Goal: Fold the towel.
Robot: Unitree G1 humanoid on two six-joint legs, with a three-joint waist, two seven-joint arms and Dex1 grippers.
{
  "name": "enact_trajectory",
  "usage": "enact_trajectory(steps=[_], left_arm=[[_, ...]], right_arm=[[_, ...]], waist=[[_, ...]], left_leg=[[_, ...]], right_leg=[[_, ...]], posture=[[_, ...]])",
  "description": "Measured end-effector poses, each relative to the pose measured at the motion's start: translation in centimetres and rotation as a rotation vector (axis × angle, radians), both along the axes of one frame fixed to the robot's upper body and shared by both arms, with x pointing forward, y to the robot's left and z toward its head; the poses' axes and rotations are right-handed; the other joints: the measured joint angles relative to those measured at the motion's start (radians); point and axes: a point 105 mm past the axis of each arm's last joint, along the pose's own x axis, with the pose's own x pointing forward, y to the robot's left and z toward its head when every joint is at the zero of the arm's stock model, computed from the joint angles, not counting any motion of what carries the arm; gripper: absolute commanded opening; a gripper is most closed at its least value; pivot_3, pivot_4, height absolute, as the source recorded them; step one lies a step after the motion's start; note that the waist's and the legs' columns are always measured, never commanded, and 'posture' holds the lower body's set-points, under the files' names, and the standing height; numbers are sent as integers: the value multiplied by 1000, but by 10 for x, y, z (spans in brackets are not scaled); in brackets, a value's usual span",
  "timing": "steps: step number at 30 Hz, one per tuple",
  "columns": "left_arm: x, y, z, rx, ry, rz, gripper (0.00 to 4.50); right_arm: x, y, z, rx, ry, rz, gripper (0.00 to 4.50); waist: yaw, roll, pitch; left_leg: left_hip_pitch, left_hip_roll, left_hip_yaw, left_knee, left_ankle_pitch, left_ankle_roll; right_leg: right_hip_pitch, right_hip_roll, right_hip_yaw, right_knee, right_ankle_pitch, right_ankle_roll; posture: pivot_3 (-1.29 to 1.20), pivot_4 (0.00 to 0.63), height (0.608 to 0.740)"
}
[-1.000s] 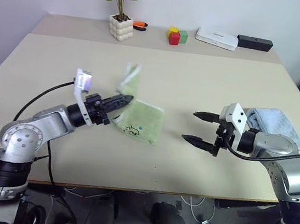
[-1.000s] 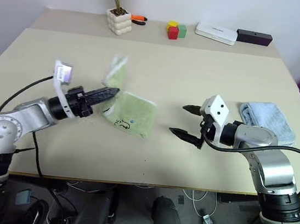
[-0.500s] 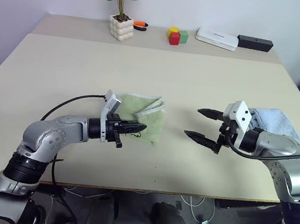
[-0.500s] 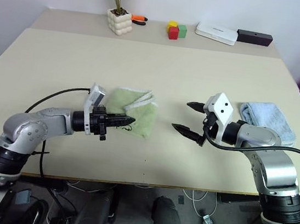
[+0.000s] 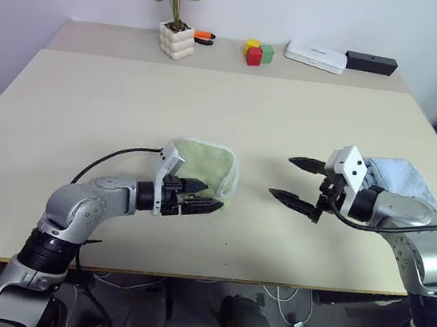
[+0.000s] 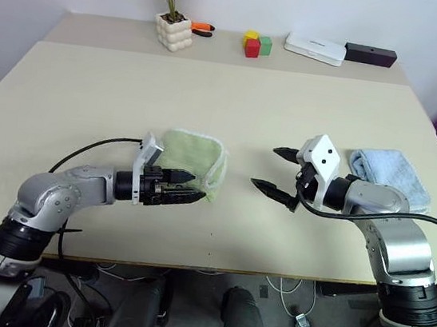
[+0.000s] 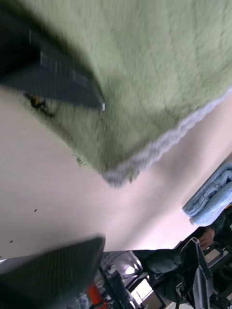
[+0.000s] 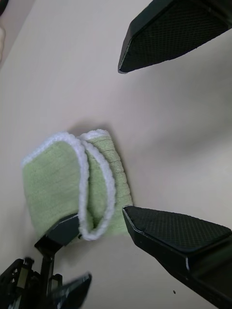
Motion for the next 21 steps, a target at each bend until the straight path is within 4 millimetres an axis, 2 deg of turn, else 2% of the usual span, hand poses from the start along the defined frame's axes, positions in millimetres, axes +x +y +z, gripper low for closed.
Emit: enact_trajectory(steps=[4, 8, 11, 13, 15, 17, 18, 19, 20, 21], left_arm=[[0, -5, 15, -71, -62, -12, 4456], [-17, -5, 45, -199, -120, -118, 4456], [-24, 5, 66, -324, -104, -148, 4456], [-17, 12, 77, -368, -122, -103, 4456], [1, 21, 88, -415, -159, 4, 4456], [18, 30, 92, -430, -171, 108, 4500], [31, 38, 90, -413, -181, 188, 3942], [39, 43, 87, -393, -188, 249, 3654], [46, 47, 82, -384, -192, 302, 3050], [51, 48, 79, -383, -189, 335, 2575]], right_arm=[[2, 3, 6, 11, -22, 7, 4500], [6, 11, 12, 59, -36, 6, 4500], [11, 20, 22, 122, -63, -1, 4500], [17, 28, 31, 180, -95, -20, 4500], [22, 38, 42, 237, -128, -32, 4500], [24, 46, 48, 280, -146, -45, 3953], [26, 53, 50, 331, -149, -62, 3594], [28, 61, 50, 372, -140, -73, 3193], [29, 71, 48, 403, -123, -82, 2522], [29, 79, 45, 418, -109, -83, 2064]], waist=[[0, 0, 0], [-2, 0, 0], [-4, 0, 0], [-3, 0, 0], [1, 0, 0], [2, 0, 0], [0, 0, 0], [-1, 0, 0], [-2, 0, 0], [-2, 0, 0]], left_leg=[[0, 0, 0, 0, 0, 0], [0, 0, 0, 0, 0, 0], [1, 1, 0, 1, 0, 0], [1, 0, -1, 2, 0, 0], [0, 0, -1, 3, 0, 0], [1, 0, -1, 3, 0, 0], [1, 0, -1, 3, 0, 0], [1, 0, -1, 3, 0, 0], [1, 0, -1, 2, 0, 0], [0, 0, -1, 2, 0, 0]], right_leg=[[0, 0, 0, 0, 0, 0], [0, 0, 0, 1, 0, 0], [0, 1, 0, 2, 0, 1], [0, 1, 0, 4, 0, 1], [0, 1, 0, 6, 0, 2], [0, 0, 0, 6, 0, 3], [0, 1, 0, 7, 1, 4], [0, 1, 0, 7, 1, 5], [-1, 1, 0, 8, 1, 5], [-2, 1, 0, 9, 1, 5]], posture=[[0, 150, 740], [0, 150, 740], [0, 150, 740], [0, 150, 740], [0, 150, 740], [0, 150, 740], [0, 150, 740], [0, 150, 740], [0, 150, 740], [0, 150, 740]])
